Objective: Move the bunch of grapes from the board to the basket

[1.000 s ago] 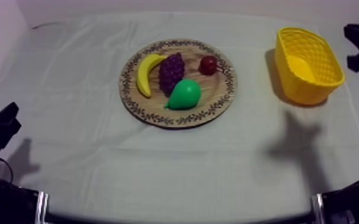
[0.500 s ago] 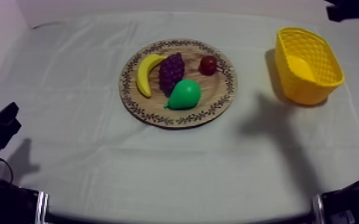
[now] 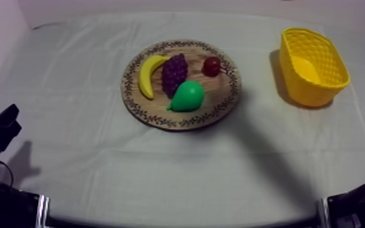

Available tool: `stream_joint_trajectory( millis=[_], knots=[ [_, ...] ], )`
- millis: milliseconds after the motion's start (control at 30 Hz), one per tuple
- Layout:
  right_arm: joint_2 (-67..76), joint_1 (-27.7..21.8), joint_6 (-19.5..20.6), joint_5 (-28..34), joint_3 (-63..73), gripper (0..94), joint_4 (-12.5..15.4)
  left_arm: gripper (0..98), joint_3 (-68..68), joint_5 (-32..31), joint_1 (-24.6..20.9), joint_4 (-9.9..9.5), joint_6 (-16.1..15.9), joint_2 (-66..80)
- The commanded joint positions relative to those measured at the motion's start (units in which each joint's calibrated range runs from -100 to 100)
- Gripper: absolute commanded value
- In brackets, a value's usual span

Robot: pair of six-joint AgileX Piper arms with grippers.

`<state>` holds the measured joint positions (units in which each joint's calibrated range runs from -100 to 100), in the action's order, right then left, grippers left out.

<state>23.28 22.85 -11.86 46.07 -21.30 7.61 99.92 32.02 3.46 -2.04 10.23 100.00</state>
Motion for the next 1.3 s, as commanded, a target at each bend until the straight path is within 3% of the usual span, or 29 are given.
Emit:
stream_joint_trajectory(
  millis=[0, 167, 400, 633, 1000, 1267],
  knots=[
    [-1.57, 1.87, 1.05, 0.58, 1.66, 0.6, -0.77, 0.1, -0.03, -0.01, -0.02, 0.02, 0.01, 0.0],
    [-6.03, 4.35, 3.65, 1.42, 5.99, 0.6, -2.42, 0.1, -0.03, -0.01, -0.02, 0.02, 0.01, 0.0],
    [-12.88, 7.26, 8.62, 4.51, 13.7, 0.5, -6.78, 0.1, -0.03, -0.01, -0.02, 0.02, 0.01, 0.0],
    [-20.01, 7.36, 11.54, 8.25, 22.43, 0.4, -7.87, 0.1, -0.03, -0.01, -0.02, 0.02, 0.01, 0.0],
    [-33.56, 6.77, 15.57, 24.76, 42.08, 0.5, -8.89, 0.1, -0.03, -0.01, -0.02, 0.02, 0.0, 0.0],
    [-41.98, 6.23, 18.89, 32.91, 55.03, 0.5, -9.92, 0.1, -0.03, -0.01, -0.02, 0.02, -0.01, 0.0]
  ],
)
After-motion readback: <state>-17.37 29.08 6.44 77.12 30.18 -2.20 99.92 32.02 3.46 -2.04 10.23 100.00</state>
